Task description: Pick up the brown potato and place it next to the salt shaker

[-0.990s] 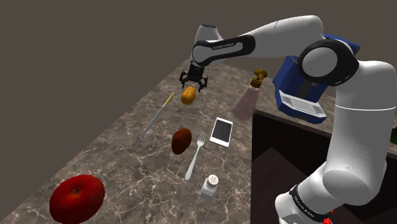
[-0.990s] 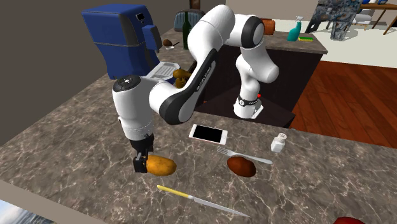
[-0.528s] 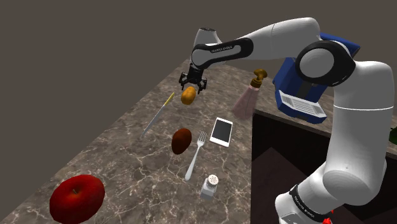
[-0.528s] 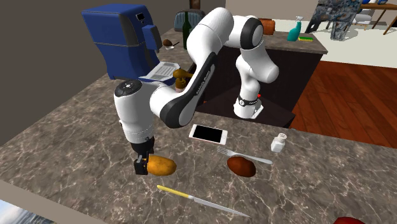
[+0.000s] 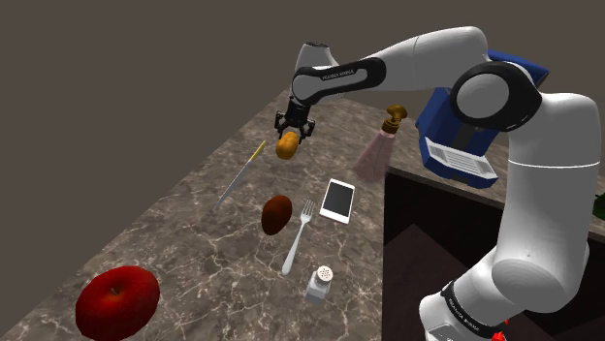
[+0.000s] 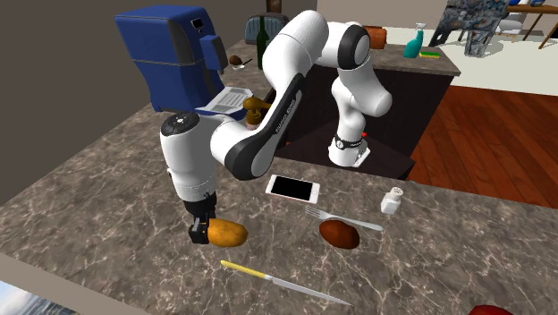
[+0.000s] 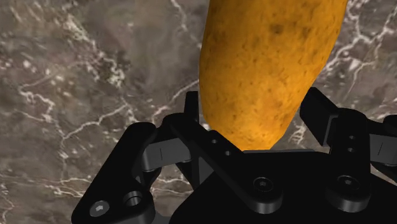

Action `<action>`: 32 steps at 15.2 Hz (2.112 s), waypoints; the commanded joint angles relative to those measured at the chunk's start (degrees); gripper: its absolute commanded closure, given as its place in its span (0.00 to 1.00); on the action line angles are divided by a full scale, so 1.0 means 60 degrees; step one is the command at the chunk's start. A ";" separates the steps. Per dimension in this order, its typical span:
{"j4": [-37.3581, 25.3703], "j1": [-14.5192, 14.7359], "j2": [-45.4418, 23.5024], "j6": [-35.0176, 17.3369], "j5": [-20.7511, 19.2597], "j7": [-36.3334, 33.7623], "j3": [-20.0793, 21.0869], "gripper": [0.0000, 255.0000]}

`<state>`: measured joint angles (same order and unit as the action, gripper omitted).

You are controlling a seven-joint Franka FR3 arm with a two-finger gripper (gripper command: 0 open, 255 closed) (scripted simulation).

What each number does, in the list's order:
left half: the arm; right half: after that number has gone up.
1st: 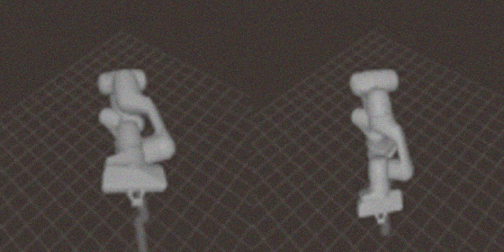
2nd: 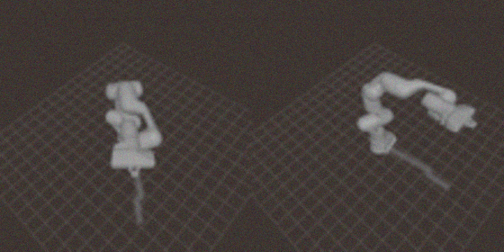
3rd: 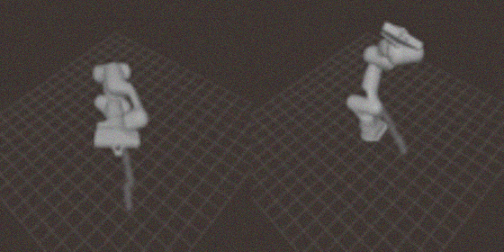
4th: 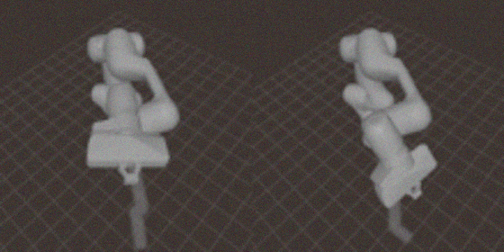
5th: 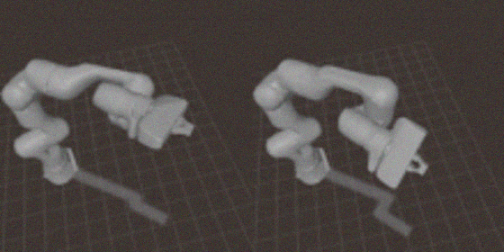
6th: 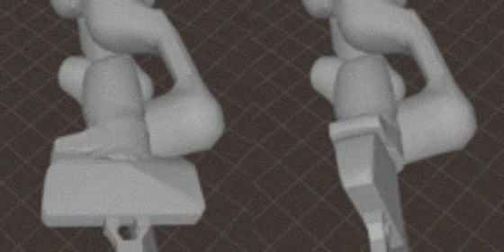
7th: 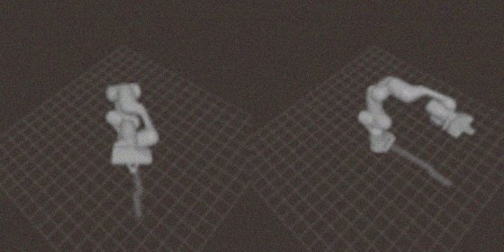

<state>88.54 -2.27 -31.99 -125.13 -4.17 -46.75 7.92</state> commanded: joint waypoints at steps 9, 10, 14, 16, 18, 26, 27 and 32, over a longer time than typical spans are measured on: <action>-0.0247 -0.0009 0.0254 0.0508 0.0044 0.0023 0.0028 1.00; -0.0311 -0.0010 0.0297 0.0614 0.0051 0.0027 0.0033 1.00; -0.0576 -0.0014 0.0463 0.1043 0.0080 0.0042 0.0049 1.00; -0.0724 -0.0014 0.0534 0.1263 0.0092 0.0049 0.0056 1.00; -0.0884 -0.0013 0.0599 0.1486 0.0104 0.0056 0.0063 1.00; -0.1649 0.0000 0.0772 0.2422 0.0138 0.0076 0.0084 1.00; -0.1760 0.0003 0.0783 0.2544 0.0141 0.0078 0.0086 1.00; -0.2373 0.0024 0.0803 0.3176 0.0148 0.0086 0.0095 1.00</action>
<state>75.37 -2.21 -27.08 -107.06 -3.26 -46.20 8.47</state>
